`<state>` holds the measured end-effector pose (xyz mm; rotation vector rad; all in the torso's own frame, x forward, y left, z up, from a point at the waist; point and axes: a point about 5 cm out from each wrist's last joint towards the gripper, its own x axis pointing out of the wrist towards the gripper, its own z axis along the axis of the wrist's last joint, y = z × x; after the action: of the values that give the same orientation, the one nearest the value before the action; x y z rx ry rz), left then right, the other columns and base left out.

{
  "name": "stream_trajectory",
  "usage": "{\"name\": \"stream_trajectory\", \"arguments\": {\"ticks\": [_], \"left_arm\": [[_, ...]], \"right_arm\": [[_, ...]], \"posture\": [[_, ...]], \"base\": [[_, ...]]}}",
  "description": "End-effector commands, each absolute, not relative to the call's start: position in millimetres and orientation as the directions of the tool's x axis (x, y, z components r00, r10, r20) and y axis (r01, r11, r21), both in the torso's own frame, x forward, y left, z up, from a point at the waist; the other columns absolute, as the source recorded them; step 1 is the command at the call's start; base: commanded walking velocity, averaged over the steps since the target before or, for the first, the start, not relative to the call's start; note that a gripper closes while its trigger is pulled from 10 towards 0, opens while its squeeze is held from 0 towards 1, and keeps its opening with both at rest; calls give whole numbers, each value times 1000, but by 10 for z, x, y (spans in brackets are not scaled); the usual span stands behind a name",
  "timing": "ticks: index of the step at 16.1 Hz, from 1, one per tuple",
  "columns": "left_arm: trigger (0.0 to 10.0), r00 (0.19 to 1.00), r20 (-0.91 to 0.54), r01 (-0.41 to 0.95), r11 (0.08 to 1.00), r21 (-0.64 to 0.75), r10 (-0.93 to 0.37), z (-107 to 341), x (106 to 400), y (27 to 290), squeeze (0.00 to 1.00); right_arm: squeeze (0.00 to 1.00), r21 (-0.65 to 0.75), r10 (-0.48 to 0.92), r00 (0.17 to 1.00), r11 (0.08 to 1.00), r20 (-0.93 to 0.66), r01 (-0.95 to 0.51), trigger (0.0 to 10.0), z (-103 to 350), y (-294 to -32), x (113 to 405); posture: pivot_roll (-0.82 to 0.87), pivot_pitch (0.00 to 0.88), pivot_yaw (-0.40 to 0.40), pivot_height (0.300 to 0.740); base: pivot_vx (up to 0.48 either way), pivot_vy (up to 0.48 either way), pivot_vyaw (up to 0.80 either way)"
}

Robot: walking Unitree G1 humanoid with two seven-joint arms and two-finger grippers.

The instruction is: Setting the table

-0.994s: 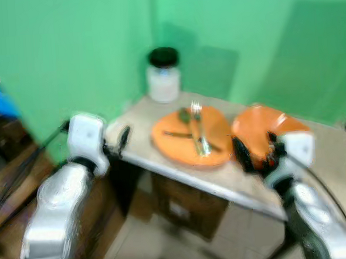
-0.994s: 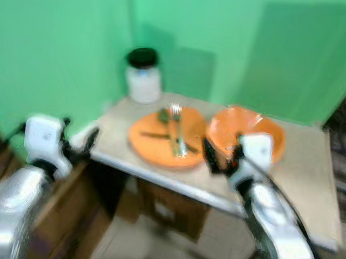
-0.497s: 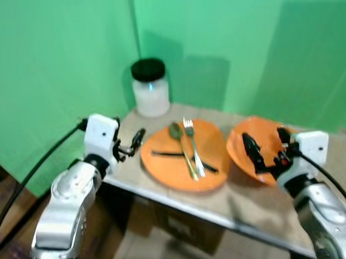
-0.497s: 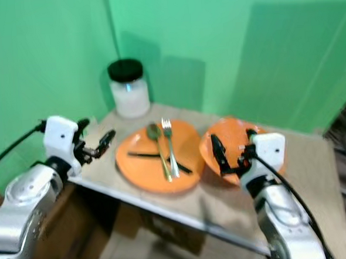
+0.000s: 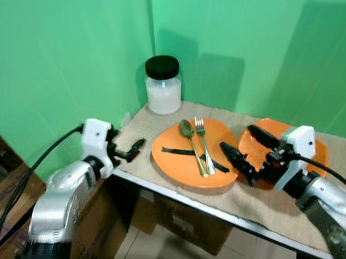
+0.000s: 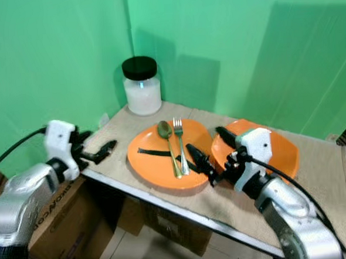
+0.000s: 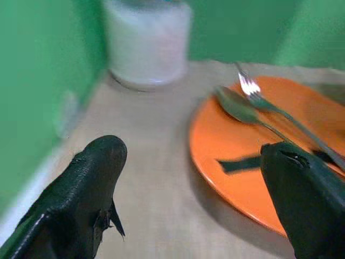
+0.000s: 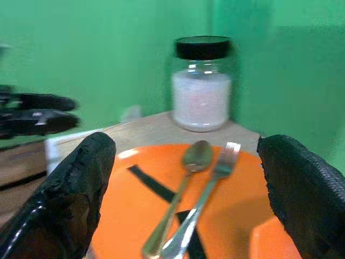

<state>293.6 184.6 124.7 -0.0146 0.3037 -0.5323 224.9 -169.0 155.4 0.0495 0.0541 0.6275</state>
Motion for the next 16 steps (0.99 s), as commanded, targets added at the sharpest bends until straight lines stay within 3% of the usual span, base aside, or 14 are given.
{"name": "stream_trajectory", "arguments": {"ticks": [1,5,8,14,16], "left_arm": [[10000,772,-331,530,837,-134,-542,1154,2978,1845,0],[10000,688,-390,585,786,-202,-612,958,3093,1835,0],[10000,627,-352,599,719,-352,-695,888,3152,1723,0],[10000,676,-285,471,696,-543,-680,862,3302,1752,0],[10000,673,-238,461,649,-606,-700,862,3317,1749,0]], "right_arm": [[0,62,625,779,780,-54,-622,10000,1565,-1680,2242],[0,75,633,772,774,-55,-629,10000,1584,-1675,2230],[0,96,678,731,735,-80,-672,10000,1538,-1640,2122],[0,90,684,724,729,-88,-678,10000,1560,-1669,2094],[0,89,688,720,725,-89,-682,10000,1563,-1667,2081]], "posture": [[7,0,13,740],[-17,0,7,740],[-41,0,10,740],[-55,0,12,740],[-57,0,13,740]], "base": [[0,0,0],[0,0,0],[0,0,0],[0,0,0],[0,0,0]]}}
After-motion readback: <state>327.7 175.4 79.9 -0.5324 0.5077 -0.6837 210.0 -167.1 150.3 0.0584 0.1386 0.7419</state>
